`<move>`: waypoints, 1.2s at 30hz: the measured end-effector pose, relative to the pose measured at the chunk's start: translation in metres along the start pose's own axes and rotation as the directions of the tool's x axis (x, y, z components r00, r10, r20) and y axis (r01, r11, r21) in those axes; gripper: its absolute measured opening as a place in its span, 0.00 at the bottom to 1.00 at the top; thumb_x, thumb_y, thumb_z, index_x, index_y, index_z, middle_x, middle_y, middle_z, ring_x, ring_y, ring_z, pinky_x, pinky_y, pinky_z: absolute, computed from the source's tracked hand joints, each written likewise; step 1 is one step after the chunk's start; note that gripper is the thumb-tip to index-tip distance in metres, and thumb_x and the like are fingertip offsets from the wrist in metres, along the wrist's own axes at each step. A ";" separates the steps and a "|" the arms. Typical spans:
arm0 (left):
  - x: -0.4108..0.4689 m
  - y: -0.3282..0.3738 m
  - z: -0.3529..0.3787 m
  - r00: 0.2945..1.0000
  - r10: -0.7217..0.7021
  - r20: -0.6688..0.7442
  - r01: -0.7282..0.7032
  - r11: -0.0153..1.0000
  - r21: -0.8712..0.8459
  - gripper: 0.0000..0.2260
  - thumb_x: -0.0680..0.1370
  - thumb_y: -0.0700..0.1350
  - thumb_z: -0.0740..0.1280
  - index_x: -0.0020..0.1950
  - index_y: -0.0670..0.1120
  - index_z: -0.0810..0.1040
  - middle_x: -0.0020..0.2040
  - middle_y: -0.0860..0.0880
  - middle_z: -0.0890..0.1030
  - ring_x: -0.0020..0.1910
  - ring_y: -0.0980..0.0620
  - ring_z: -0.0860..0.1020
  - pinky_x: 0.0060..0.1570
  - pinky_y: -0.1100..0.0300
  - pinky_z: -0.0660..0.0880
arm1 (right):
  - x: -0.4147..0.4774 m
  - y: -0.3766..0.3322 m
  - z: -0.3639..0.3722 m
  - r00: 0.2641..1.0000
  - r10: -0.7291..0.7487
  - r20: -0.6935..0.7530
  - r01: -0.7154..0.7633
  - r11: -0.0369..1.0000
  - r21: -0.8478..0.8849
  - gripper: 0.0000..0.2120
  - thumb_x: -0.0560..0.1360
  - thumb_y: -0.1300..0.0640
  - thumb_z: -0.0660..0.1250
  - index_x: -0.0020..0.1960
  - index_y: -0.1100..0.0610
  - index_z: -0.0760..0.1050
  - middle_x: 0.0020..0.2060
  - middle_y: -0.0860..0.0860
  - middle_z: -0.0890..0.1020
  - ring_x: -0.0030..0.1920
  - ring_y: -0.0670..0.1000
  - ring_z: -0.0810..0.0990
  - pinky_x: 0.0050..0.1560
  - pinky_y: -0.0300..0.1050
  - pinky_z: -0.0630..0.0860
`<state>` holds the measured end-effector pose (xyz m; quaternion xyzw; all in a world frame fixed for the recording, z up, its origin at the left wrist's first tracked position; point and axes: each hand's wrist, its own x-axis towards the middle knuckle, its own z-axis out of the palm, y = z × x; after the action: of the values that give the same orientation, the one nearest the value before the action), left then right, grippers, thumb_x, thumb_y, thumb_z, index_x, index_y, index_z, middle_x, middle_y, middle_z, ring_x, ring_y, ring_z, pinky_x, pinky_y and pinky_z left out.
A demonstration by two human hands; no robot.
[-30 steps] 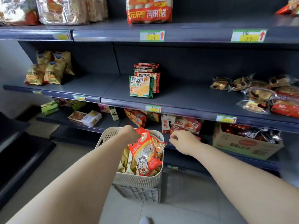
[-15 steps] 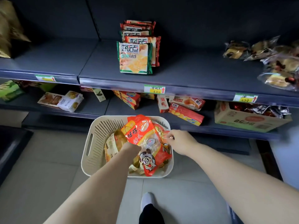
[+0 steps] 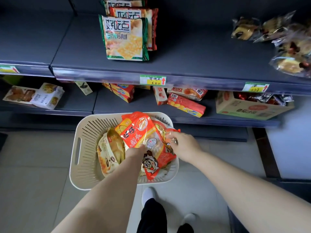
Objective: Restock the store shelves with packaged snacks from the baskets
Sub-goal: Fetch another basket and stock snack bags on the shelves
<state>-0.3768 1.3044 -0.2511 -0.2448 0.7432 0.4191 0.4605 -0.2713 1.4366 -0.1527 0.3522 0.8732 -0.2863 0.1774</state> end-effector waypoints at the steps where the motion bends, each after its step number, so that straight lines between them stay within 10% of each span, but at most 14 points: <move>1: -0.001 -0.001 0.001 1.000 0.007 -0.022 -0.008 0.999 -0.051 0.22 0.78 0.50 0.69 0.63 0.35 0.75 0.49 0.44 0.78 0.48 0.44 0.76 0.54 0.50 0.78 | -0.001 0.002 0.000 1.000 -0.001 -0.010 0.001 1.000 0.013 0.15 0.80 0.54 0.61 0.65 0.47 0.74 0.63 0.50 0.78 0.62 0.55 0.75 0.60 0.50 0.74; 5: -0.007 -0.003 -0.004 0.998 -0.010 -0.057 0.006 0.997 -0.080 0.21 0.74 0.53 0.74 0.51 0.38 0.71 0.40 0.47 0.76 0.46 0.45 0.75 0.48 0.52 0.75 | -0.005 0.007 0.000 1.000 0.014 -0.028 -0.012 0.999 0.047 0.16 0.79 0.57 0.62 0.66 0.51 0.75 0.63 0.51 0.78 0.63 0.55 0.75 0.59 0.46 0.73; 13: -0.029 -0.003 -0.022 0.965 0.240 -0.109 -0.252 0.961 -0.114 0.16 0.76 0.48 0.73 0.60 0.45 0.76 0.54 0.46 0.82 0.54 0.45 0.80 0.58 0.46 0.77 | -0.019 0.014 0.000 1.000 0.000 0.004 0.000 0.996 0.085 0.15 0.79 0.58 0.61 0.64 0.51 0.76 0.61 0.50 0.79 0.62 0.54 0.76 0.58 0.45 0.73; 18: -0.088 0.003 -0.035 0.932 0.363 0.011 -0.362 0.930 -0.060 0.14 0.78 0.50 0.69 0.60 0.45 0.74 0.54 0.46 0.82 0.53 0.46 0.80 0.48 0.50 0.75 | -0.041 0.019 -0.014 1.000 -0.003 0.002 0.002 0.975 0.223 0.19 0.78 0.51 0.64 0.68 0.53 0.72 0.65 0.50 0.76 0.65 0.53 0.74 0.63 0.47 0.72; 23: -0.149 0.003 -0.020 0.906 0.407 0.117 -0.411 0.912 0.006 0.24 0.74 0.55 0.73 0.64 0.45 0.74 0.56 0.46 0.82 0.58 0.44 0.78 0.65 0.39 0.70 | -0.075 0.032 -0.038 0.994 0.060 0.092 -0.102 0.821 0.561 0.37 0.71 0.38 0.70 0.73 0.55 0.64 0.68 0.50 0.71 0.67 0.54 0.71 0.62 0.48 0.70; 28: -0.194 -0.010 0.020 0.876 0.459 0.150 -0.462 0.887 -0.015 0.24 0.77 0.53 0.70 0.68 0.41 0.71 0.52 0.44 0.82 0.53 0.44 0.81 0.55 0.46 0.79 | -0.099 0.061 -0.048 0.977 0.041 0.208 -0.185 0.642 0.744 0.29 0.68 0.46 0.77 0.62 0.58 0.70 0.59 0.51 0.77 0.59 0.52 0.76 0.58 0.49 0.73; 33: -0.213 -0.029 0.052 0.874 0.467 0.132 -0.470 0.883 -0.013 0.16 0.79 0.52 0.68 0.60 0.43 0.75 0.49 0.45 0.82 0.46 0.48 0.81 0.44 0.53 0.79 | -0.103 0.093 -0.044 0.982 0.035 0.185 -0.166 0.627 0.761 0.50 0.44 0.39 0.84 0.62 0.54 0.73 0.56 0.52 0.82 0.55 0.53 0.81 0.58 0.54 0.77; 36: -0.215 -0.034 0.057 0.887 0.438 0.147 -0.429 0.899 -0.091 0.10 0.80 0.52 0.67 0.53 0.46 0.75 0.51 0.45 0.82 0.52 0.46 0.81 0.57 0.48 0.78 | -0.116 0.095 -0.055 0.984 0.065 0.166 -0.171 0.602 0.780 0.30 0.60 0.51 0.81 0.58 0.57 0.74 0.50 0.56 0.83 0.49 0.56 0.83 0.53 0.57 0.80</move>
<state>-0.2258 1.3295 -0.0859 -0.0502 0.7266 0.5507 0.4079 -0.1296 1.4674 -0.0864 0.4333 0.6197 -0.6502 0.0746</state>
